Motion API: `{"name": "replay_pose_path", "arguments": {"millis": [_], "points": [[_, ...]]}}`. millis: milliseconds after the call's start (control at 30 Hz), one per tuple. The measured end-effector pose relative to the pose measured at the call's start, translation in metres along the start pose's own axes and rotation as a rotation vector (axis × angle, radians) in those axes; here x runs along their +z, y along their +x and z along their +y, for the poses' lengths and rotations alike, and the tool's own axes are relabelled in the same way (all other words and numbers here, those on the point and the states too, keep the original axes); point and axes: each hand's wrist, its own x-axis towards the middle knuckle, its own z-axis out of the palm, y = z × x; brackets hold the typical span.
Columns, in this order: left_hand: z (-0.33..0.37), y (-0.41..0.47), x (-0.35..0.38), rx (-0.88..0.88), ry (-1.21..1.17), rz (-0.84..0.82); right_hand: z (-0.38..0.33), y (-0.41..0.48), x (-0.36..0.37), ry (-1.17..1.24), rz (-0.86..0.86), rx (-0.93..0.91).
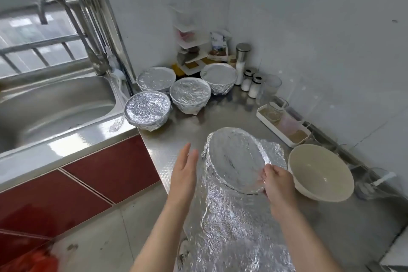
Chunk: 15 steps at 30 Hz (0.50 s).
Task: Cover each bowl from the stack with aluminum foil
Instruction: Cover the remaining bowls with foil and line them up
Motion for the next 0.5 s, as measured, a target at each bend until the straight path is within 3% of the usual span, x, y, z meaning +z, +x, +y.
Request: {"name": "replay_pose_path", "arguments": {"millis": [133, 267, 367, 500], "points": [[0.025, 0.027, 0.009, 0.007, 0.052, -0.133, -0.019, 0.01, 0.024, 0.008, -0.035, -0.031], [0.023, 0.056, 0.009, -0.013, 0.006, -0.074, -0.039, 0.027, 0.033, 0.143, -0.115, 0.036], [0.015, 0.078, 0.01, -0.169, -0.134, -0.026, -0.05, 0.043, 0.033, 0.314, -0.208, 0.14], [0.008, 0.103, 0.02, -0.274, -0.238, 0.045, -0.063, 0.07, 0.034, 0.364, -0.349, 0.231]]}}
